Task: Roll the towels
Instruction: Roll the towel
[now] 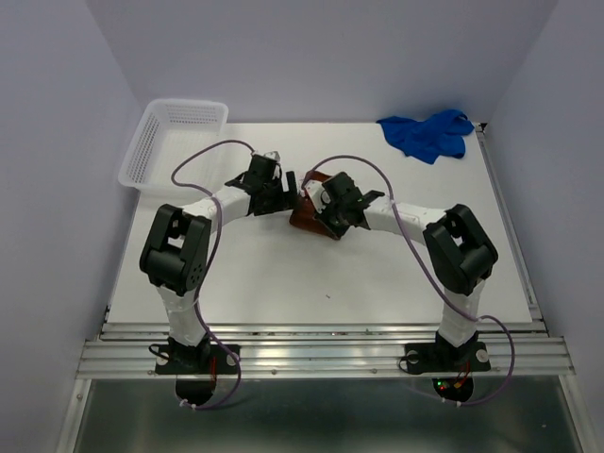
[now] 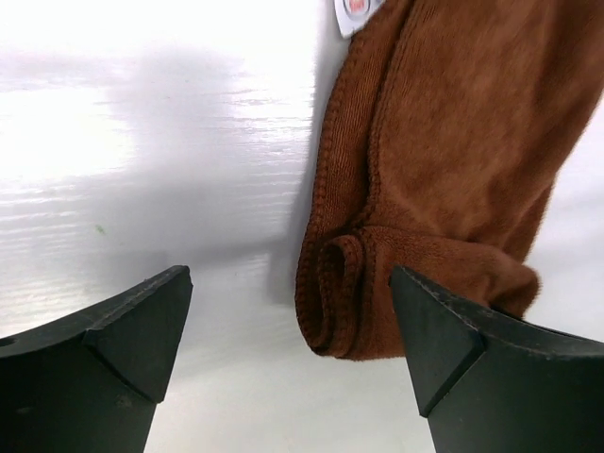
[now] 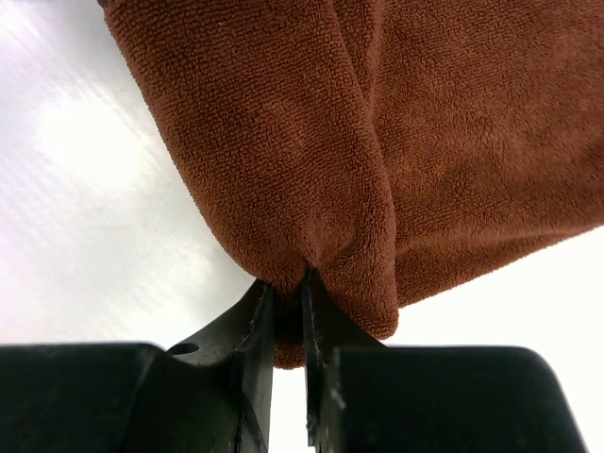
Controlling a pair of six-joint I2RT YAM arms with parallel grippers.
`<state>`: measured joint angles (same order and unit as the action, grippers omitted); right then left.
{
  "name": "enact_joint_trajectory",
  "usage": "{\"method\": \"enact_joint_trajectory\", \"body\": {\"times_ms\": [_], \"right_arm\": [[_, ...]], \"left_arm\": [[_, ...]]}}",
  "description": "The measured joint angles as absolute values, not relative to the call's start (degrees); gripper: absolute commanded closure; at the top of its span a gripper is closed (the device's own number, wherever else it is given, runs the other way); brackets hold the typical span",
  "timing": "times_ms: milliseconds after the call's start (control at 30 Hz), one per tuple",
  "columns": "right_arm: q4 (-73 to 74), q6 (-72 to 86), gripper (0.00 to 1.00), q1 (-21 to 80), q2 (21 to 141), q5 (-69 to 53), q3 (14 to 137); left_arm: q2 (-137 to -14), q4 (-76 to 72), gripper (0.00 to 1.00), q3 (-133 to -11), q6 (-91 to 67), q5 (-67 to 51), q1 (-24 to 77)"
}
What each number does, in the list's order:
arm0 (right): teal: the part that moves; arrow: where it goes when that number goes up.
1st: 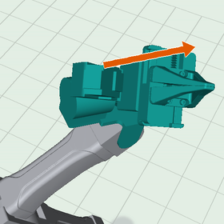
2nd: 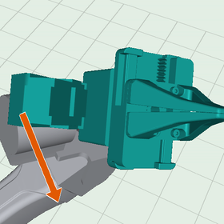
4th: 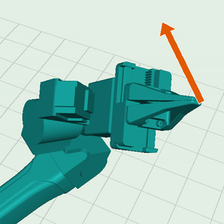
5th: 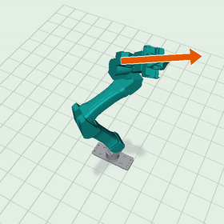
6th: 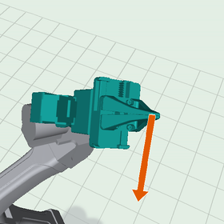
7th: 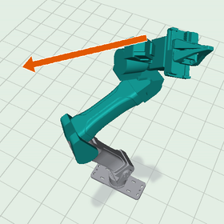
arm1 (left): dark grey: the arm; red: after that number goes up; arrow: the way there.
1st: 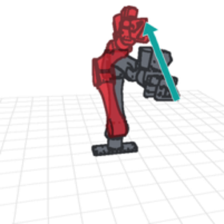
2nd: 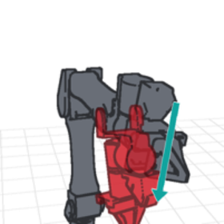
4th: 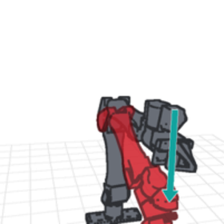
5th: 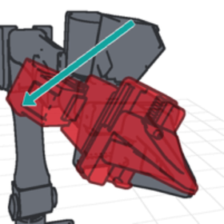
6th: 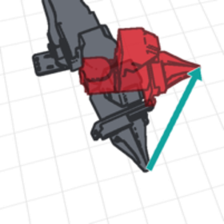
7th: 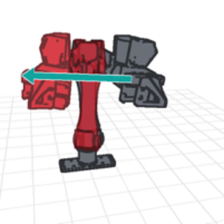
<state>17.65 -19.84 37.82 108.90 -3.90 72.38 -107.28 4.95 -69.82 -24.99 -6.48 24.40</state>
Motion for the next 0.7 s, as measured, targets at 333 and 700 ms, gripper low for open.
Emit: {"method": "enact_joint_trajectory", "body": {"times_ms": [333, 700], "right_arm": [[30.6, -3.6, 0.99, 31.2, 110.4, -21.6, 82.5], [32.9, 7.2, 0.99, 23.6, 117.6, -42.4, 85.4]], "left_arm": [[-96.8, 2.5, 0.01, -66.9, -27.3, -10.2, 22.8], [-95.2, 1.3, 0.01, -61.4, -28.3, -15.7, 22.8]]}}
